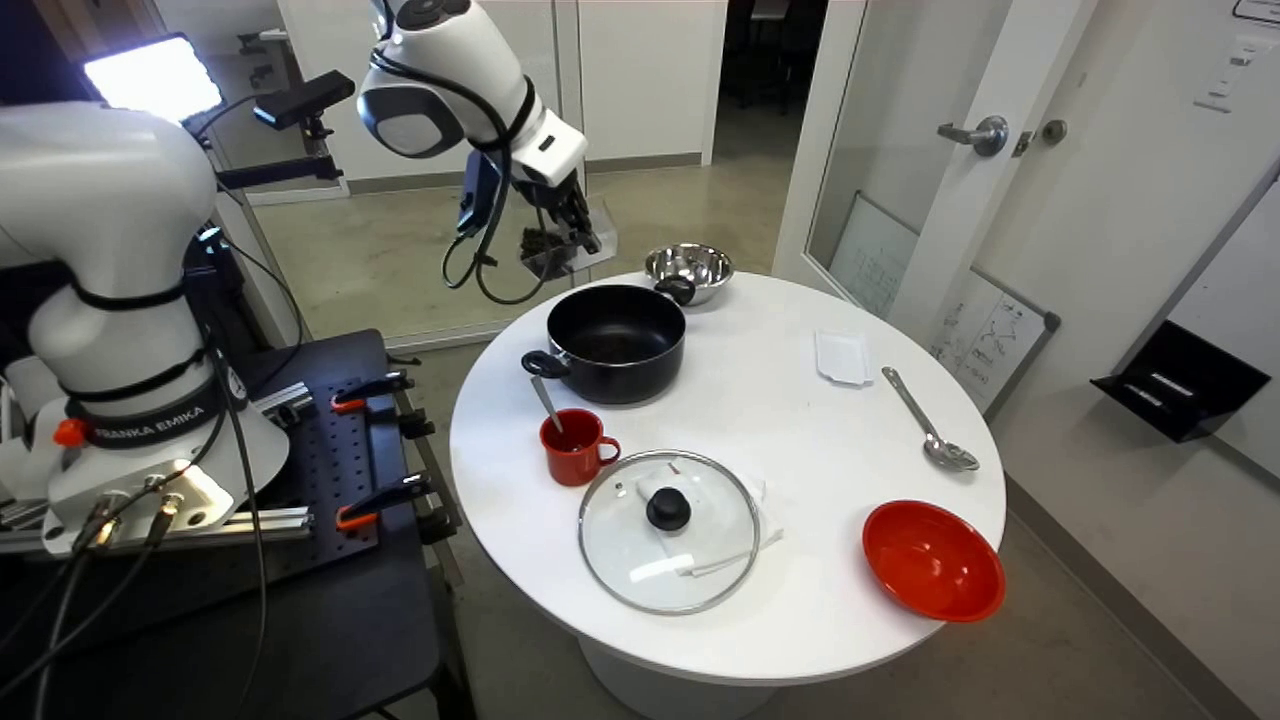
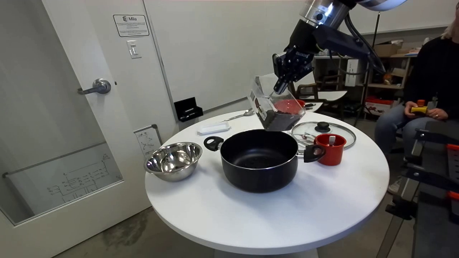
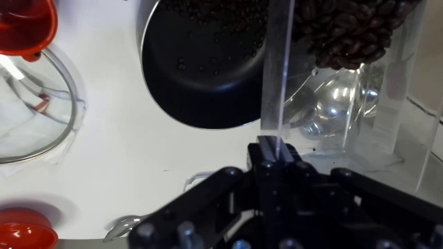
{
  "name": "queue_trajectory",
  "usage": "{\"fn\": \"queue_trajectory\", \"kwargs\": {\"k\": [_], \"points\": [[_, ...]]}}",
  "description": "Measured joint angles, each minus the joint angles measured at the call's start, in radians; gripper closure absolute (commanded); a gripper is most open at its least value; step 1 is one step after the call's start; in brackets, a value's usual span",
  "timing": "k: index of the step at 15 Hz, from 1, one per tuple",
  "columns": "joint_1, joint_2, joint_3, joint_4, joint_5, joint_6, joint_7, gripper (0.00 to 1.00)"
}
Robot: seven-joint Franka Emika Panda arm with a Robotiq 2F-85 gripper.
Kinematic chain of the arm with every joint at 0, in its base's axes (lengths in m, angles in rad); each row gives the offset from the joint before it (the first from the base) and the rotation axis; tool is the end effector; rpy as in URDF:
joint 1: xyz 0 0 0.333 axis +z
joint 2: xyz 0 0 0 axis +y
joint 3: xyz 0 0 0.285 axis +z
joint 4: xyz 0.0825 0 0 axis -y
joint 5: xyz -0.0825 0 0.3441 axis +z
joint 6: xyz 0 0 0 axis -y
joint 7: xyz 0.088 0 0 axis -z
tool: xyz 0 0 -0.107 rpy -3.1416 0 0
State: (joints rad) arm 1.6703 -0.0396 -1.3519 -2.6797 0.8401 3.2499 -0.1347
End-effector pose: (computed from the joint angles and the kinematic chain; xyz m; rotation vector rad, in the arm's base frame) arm 0.4143 0.0606 0.2902 -2.7647 0.5851 -0.7141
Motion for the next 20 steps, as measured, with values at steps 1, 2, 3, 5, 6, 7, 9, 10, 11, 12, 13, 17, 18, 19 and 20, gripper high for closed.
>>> {"fn": "queue_trajectory", "kwargs": {"k": [1, 2, 3, 5, 6, 7, 9, 10, 11, 12, 13, 17, 18, 19, 20], "points": [[0.02, 0.001, 0.002, -0.017, 0.0, 0.034, 0.0, 0.99], [-0.005, 0.005, 0.05, -0.033, -0.018, 0.069, 0.022, 0.99], [-0.065, 0.01, 0.13, -0.047, -0.045, 0.096, 0.06, 0.99], [-0.196, 0.031, 0.293, -0.063, -0.093, 0.131, 0.132, 0.99], [-0.267, 0.047, 0.376, -0.064, -0.113, 0.142, 0.165, 0.99], [-0.339, 0.062, 0.456, -0.063, -0.131, 0.149, 0.193, 0.99], [-0.446, 0.102, 0.571, -0.054, -0.164, 0.158, 0.237, 0.99], [-0.45, 0.126, 0.576, -0.047, -0.179, 0.162, 0.255, 0.99], [-0.459, 0.153, 0.586, -0.039, -0.194, 0.164, 0.273, 0.99], [-0.47, 0.181, 0.6, -0.03, -0.207, 0.168, 0.29, 0.99], [-0.484, 0.209, 0.617, -0.023, -0.22, 0.179, 0.307, 0.99], [-0.511, 0.34, 0.652, 0.039, -0.244, 0.21, 0.346, 0.99], [-0.505, 0.378, 0.641, 0.069, -0.244, 0.208, 0.347, 0.99], [-0.498, 0.414, 0.63, 0.097, -0.244, 0.207, 0.348, 0.99], [-0.49, 0.449, 0.619, 0.122, -0.243, 0.206, 0.351, 0.99]]}}
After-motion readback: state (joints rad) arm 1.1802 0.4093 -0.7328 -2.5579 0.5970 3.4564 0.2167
